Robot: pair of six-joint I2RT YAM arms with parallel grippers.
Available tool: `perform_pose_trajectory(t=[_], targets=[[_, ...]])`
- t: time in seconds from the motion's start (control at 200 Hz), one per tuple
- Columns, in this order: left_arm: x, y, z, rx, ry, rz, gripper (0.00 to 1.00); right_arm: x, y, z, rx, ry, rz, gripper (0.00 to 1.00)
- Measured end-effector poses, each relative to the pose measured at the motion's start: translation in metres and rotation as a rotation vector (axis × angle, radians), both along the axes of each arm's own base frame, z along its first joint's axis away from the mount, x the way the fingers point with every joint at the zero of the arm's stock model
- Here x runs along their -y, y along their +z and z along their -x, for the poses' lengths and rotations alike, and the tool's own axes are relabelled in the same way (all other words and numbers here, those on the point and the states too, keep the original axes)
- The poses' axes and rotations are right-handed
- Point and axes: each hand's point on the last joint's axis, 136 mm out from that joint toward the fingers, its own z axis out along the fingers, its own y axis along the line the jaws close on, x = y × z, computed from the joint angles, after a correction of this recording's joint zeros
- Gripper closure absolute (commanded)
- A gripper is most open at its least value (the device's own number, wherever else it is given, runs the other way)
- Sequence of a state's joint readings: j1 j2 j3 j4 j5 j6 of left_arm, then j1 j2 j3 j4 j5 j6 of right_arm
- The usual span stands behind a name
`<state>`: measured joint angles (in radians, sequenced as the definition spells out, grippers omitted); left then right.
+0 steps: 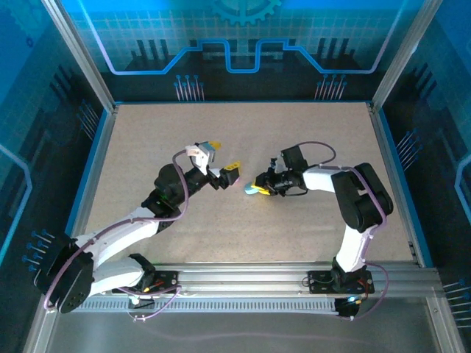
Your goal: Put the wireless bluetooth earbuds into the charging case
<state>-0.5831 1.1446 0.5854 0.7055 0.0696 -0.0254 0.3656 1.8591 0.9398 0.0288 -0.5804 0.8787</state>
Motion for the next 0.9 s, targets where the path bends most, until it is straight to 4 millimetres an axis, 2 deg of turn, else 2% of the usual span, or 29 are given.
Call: perform_pose_trajectory(t=[0.185, 0.34, 0.605, 0.901], targets=[[-0.003, 0.002, -0.001, 0.002, 0.011, 0.002, 0.09, -0.006, -0.004, -0.013, 0.039, 0.013, -0.004, 0.74], [-0.004, 0.002, -0.001, 0.001, 0.013, 0.001, 0.09, -0.007, -0.005, -0.016, 0.058, 0.023, -0.006, 0.6], [-0.004, 0.0, -0.002, -0.005, 0.019, -0.002, 0.09, -0.005, -0.006, -0.018, 0.076, 0.021, 0.03, 0.52], [-0.004, -0.002, -0.002, -0.013, 0.019, -0.005, 0.08, 0.015, -0.001, -0.01, 0.084, 0.009, 0.163, 0.41]])
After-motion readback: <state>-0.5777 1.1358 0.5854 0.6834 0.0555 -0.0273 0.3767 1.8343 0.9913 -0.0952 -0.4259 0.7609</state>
